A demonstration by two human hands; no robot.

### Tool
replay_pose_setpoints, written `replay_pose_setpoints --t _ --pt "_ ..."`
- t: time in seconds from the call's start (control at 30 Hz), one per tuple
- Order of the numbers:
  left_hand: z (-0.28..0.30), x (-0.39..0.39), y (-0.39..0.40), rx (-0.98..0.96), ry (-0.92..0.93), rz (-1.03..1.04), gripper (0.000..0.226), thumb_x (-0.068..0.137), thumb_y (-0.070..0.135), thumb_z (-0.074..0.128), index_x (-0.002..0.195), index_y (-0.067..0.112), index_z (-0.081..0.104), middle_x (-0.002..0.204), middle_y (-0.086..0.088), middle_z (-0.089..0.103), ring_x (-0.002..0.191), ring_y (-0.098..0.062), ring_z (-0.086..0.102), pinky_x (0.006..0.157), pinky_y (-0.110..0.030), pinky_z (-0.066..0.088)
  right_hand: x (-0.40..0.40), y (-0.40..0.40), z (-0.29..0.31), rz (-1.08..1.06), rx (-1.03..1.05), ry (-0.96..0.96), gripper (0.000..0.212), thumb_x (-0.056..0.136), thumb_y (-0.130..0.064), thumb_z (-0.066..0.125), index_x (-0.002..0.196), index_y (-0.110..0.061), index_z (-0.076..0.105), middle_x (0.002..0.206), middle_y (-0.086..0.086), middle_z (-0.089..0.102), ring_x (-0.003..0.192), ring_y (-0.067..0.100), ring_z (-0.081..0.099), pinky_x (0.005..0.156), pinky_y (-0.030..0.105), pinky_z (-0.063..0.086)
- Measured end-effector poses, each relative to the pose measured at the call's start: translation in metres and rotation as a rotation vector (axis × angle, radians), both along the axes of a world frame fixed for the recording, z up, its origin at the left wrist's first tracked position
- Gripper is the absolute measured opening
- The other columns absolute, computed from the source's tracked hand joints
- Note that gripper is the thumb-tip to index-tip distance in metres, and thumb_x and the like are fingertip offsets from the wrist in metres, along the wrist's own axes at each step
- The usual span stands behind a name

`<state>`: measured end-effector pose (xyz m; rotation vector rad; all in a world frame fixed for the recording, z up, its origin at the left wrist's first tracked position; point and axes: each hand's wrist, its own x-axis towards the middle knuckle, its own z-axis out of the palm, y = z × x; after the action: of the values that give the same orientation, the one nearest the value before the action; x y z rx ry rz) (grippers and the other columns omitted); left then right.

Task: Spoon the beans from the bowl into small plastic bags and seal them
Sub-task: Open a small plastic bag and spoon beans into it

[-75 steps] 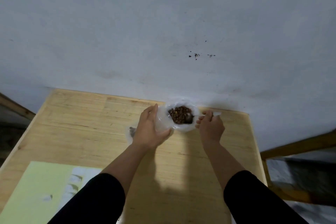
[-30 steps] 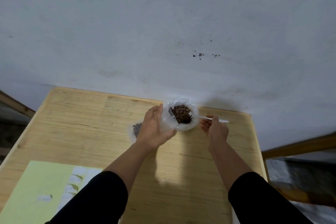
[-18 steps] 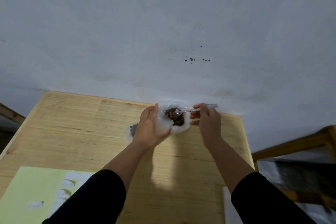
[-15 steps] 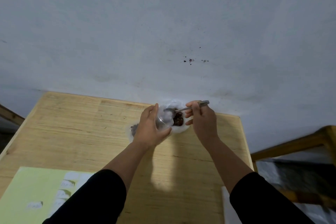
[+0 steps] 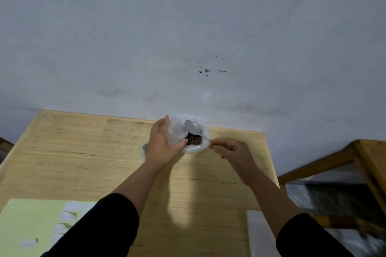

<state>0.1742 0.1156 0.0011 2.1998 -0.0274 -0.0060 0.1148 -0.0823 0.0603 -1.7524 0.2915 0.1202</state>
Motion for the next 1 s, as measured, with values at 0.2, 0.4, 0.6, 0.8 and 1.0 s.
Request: replay_pose_setpoints --t 0.2,0.4,0.6,0.8,1.0 --pt "-0.001 -0.006 -0.006 0.005 -0.015 -0.004 0.093 0.074 0.038 0.076 0.148 0.015 0.023 0.144 -0.004 0.028 0.134 -0.014 0.029 0.103 -0.015 0.020 -0.017 -0.009 -0.034 -0.292 0.101 0.038 0.017 0.082 -0.006 0.066 0.094 -0.016 0.073 0.084 0.003 0.072 0.066 0.005 0.055 0.062 0.019 0.045" --pt "-0.005 -0.011 -0.007 0.038 -0.026 0.001 0.096 0.072 0.040 0.077 0.148 0.016 0.024 0.144 -0.005 0.031 0.134 -0.016 0.030 0.104 -0.017 0.022 -0.027 -0.026 -0.074 -0.605 0.041 0.138 0.016 0.082 -0.011 0.068 0.095 -0.019 0.073 0.090 0.000 0.071 0.082 0.012 0.062 0.079 0.026 0.052" --pt "-0.006 -0.016 -0.010 0.079 -0.037 -0.002 0.097 0.071 0.044 0.077 0.148 0.017 0.025 0.143 -0.003 0.032 0.132 -0.011 0.030 0.101 -0.012 0.020 -0.022 -0.030 -0.092 -0.457 -0.317 0.157 0.018 0.087 -0.017 0.061 0.102 -0.020 0.070 0.100 0.000 0.069 0.091 0.014 0.060 0.087 0.028 0.047" --pt "-0.002 -0.022 -0.009 0.070 -0.034 -0.001 0.096 0.070 0.044 0.077 0.148 0.017 0.025 0.143 -0.003 0.032 0.132 -0.010 0.030 0.101 -0.010 0.018 -0.024 -0.024 -0.100 -0.367 -0.540 0.057 0.026 0.090 -0.015 0.056 0.114 -0.015 0.066 0.099 0.005 0.064 0.084 0.010 0.052 0.079 0.018 0.035" --pt "0.011 -0.027 -0.007 0.039 -0.060 -0.012 0.097 0.070 0.045 0.077 0.147 0.019 0.024 0.142 -0.001 0.033 0.130 -0.008 0.031 0.101 -0.011 0.020 -0.026 -0.017 -0.103 -0.340 -0.643 0.026 0.024 0.091 -0.014 0.054 0.111 -0.009 0.067 0.100 0.009 0.067 0.097 0.025 0.057 0.083 0.026 0.038"
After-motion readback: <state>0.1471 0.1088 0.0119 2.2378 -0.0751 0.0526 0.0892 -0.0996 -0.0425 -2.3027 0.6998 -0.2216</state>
